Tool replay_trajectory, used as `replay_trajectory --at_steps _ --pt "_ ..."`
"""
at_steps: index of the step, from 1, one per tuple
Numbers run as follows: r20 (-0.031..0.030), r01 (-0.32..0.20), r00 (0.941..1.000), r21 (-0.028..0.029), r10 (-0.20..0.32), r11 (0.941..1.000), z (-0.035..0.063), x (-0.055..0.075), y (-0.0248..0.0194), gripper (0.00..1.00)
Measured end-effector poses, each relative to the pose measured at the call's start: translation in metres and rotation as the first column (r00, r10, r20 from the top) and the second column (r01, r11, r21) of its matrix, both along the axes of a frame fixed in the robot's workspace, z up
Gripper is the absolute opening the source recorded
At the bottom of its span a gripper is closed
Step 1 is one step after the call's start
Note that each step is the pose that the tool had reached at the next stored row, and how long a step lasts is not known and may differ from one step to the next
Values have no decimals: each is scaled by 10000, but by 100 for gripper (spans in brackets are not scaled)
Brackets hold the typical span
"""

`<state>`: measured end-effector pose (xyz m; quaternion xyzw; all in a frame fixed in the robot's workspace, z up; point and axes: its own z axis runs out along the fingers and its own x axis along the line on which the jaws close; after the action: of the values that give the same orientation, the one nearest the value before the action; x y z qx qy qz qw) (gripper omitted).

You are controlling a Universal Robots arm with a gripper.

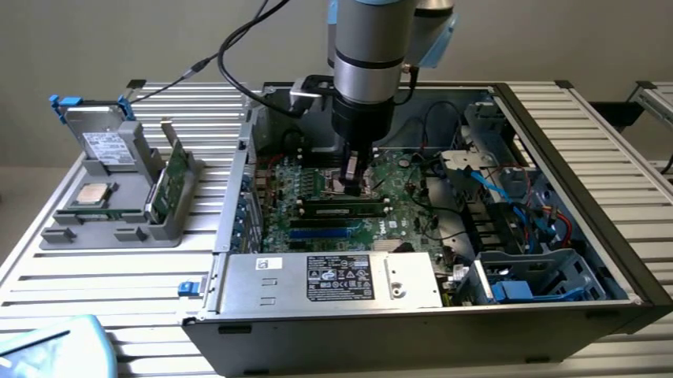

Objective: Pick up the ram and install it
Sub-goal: 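Press down the ram until it locks into place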

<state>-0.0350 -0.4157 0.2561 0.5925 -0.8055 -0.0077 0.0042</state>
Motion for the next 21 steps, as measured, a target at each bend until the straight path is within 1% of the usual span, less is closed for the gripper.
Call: replay_trajectory --at_steps 3,6,9,11,13,16,18,21 --pt "11 403 9992 -20 -403 9992 0 0 1 11" --pt "15 831 9965 -30 -831 9965 -1 -1 1 11" --pt "16 1267 9919 -41 -1267 9919 -1 0 1 11" --pt "18 1567 9876 -48 -1567 9876 -2 0 1 11" --pt "20 1863 9825 -55 -1863 9825 -4 -1 1 11" --pt "21 2333 9724 -57 -2332 9724 -12 0 1 11" --pt "21 2652 9642 -57 -2652 9642 -21 0 1 11" --pt "20 3138 9495 -59 -3137 9495 -39 0 1 11"
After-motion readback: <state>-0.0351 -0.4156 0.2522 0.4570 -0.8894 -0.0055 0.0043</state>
